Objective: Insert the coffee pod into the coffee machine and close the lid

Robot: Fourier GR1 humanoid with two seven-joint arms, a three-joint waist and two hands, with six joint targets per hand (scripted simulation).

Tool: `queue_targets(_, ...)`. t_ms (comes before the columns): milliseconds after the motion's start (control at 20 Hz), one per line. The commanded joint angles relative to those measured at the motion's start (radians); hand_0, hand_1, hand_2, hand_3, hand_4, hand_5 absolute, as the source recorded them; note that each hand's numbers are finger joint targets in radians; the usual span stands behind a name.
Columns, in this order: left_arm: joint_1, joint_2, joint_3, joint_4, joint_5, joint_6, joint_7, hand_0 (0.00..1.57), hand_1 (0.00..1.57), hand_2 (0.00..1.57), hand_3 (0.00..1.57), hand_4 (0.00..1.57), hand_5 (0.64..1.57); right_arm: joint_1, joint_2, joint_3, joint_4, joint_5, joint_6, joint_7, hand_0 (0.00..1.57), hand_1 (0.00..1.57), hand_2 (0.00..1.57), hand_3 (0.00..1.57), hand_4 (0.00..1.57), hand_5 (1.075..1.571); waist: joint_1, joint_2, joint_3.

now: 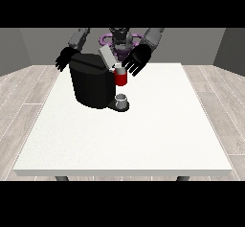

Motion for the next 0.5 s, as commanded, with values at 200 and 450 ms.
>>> queue_targets(200, -0.007, 0.049, 0.005, 0.008, -0.027, 0.034, -0.060, 1.05, 1.05, 1.12, 0.96, 0.36, 1.571, -0.019, 0.011, 0.019, -0.023, 0.008, 0.004, -0.038, 0.00, 0.00, 0.00, 0.00, 0.46, 1.571, -0.006, 0.067, -0.0012)
queue_targets(450, 0.046, 0.015, -0.021, 0.004, -0.036, 0.011, -0.084, 0.91, 0.91, 1.02, 0.86, 0.36, 1.571, 0.015, -0.009, -0.013, -0.006, -0.008, 0.005, -0.025, 0.00, 0.00, 0.00, 0.00, 0.46, 1.571, 0.020, 0.003, -0.0012)
